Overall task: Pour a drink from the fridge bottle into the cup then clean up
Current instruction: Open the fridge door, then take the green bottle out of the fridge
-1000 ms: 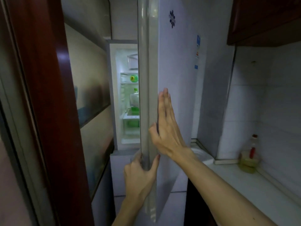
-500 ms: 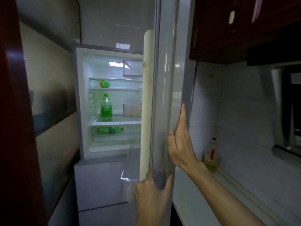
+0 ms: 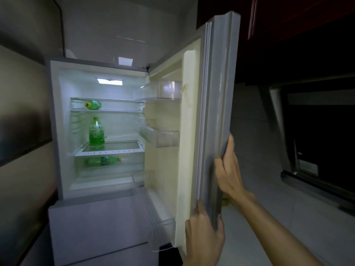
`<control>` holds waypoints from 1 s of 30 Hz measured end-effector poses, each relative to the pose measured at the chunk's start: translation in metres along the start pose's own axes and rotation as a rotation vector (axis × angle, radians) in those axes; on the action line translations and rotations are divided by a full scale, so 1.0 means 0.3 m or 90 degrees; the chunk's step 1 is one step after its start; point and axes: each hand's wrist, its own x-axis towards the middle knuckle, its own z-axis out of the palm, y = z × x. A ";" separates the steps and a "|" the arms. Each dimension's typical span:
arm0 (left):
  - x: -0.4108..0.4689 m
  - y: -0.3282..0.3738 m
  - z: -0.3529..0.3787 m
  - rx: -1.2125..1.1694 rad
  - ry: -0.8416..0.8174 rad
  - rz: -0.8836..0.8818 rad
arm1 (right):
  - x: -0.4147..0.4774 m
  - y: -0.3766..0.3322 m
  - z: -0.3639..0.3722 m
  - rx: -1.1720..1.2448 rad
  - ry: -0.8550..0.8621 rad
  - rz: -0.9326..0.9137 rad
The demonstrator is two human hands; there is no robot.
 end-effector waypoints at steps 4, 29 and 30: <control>0.019 0.022 0.029 -0.013 -0.023 0.010 | 0.008 0.050 -0.024 -0.002 -0.003 0.011; 0.166 -1.035 -0.811 0.239 -0.012 -0.289 | -0.152 -0.330 0.948 -0.390 -0.459 -0.099; 0.161 -1.059 -0.831 0.245 -0.007 -0.290 | -0.152 -0.340 0.976 -0.390 -0.468 -0.091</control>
